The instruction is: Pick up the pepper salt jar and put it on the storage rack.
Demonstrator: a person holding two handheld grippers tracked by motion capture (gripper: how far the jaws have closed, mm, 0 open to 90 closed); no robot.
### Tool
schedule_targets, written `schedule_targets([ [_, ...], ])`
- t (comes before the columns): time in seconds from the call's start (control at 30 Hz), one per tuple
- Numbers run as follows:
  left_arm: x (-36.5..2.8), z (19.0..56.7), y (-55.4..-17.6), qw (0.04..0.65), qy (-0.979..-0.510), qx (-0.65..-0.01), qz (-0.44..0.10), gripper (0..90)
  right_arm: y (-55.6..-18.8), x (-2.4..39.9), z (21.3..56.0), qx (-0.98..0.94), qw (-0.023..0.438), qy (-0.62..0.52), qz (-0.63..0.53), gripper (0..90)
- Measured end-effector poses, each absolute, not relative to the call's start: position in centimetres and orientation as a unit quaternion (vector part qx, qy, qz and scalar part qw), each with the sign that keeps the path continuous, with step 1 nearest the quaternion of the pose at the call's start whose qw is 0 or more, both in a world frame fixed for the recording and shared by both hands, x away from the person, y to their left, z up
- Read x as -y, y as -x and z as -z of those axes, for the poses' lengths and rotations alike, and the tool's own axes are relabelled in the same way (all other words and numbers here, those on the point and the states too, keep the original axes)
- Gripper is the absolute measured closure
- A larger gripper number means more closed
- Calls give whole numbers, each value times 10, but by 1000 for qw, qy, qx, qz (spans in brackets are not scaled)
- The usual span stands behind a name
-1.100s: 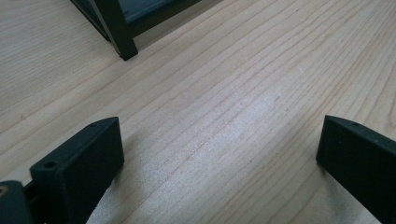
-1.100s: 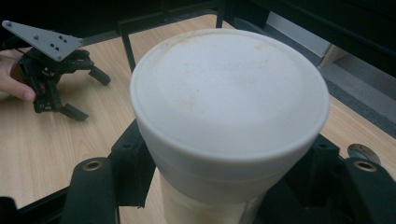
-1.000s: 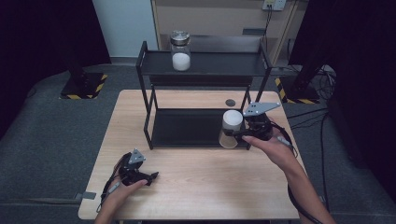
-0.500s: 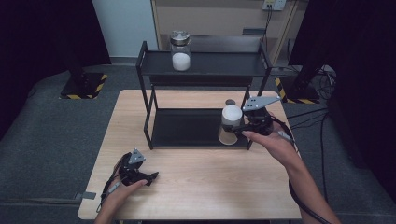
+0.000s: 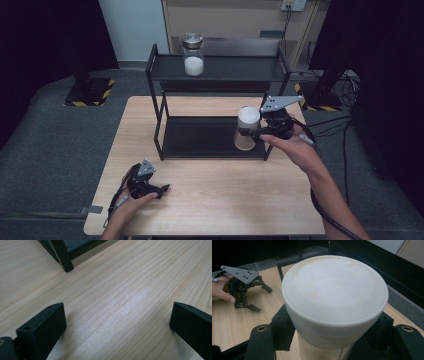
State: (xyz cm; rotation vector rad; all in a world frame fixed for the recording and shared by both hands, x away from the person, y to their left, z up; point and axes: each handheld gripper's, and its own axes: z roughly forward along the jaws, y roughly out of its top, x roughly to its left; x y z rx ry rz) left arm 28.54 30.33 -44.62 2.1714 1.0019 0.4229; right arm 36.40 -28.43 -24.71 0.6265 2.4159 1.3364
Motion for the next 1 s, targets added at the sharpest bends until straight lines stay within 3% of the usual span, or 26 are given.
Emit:
schedule_targets([
  [1.0,-303,446,-285,349,-838,-387,-163,0,-367,281,203,-850,152,-200,-463,353],
])
